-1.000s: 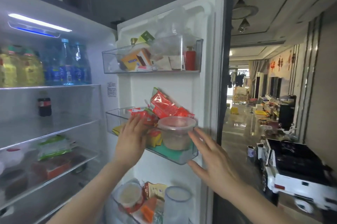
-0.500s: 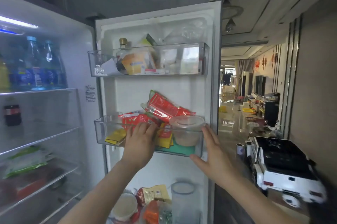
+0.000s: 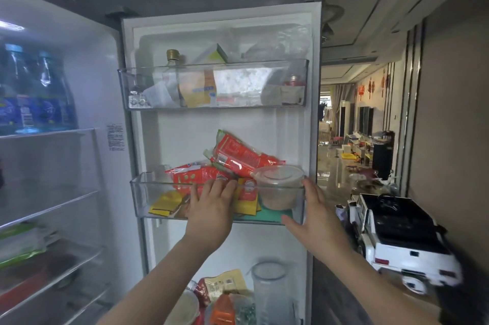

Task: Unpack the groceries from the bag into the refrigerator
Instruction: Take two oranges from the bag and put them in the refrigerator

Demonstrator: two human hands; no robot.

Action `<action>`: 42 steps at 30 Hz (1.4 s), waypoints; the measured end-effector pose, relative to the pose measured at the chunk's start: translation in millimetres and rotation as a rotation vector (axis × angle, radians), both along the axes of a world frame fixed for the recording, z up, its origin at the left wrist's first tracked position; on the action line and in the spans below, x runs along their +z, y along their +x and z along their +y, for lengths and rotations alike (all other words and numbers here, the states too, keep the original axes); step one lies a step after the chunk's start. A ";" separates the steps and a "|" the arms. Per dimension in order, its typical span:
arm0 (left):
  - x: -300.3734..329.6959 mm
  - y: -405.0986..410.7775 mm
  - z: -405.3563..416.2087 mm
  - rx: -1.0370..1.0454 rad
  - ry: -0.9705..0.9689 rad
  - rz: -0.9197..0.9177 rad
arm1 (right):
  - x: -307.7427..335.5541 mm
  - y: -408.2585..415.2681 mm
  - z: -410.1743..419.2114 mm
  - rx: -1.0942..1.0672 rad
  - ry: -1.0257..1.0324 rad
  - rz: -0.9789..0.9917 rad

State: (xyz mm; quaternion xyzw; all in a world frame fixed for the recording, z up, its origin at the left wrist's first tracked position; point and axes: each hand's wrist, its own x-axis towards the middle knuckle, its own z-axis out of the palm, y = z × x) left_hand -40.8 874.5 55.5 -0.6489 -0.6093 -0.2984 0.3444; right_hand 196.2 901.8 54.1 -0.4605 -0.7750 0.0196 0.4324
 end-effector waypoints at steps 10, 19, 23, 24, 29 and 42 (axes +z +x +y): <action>1.7 -0.2 -1.2 -0.006 -0.054 -0.007 | 1.0 1.3 1.2 0.012 -0.001 -0.026; 2.1 -0.6 -31.4 -0.073 -0.259 -0.134 | 10.4 13.6 -2.6 0.031 -0.034 -0.139; -6.8 1.5 -53.4 -0.038 -0.323 -0.213 | 11.3 18.2 -14.9 0.047 -0.076 -0.193; -7.7 2.3 -59.0 -0.034 -0.327 -0.235 | 11.6 19.1 -18.2 0.047 -0.070 -0.209; -9.2 11.0 -95.7 -0.010 -0.384 -0.241 | 11.2 20.7 -43.3 0.067 0.003 -0.294; -61.9 -44.0 -300.5 0.190 -0.417 -0.428 | -35.6 -98.9 -179.9 0.434 -0.046 -0.456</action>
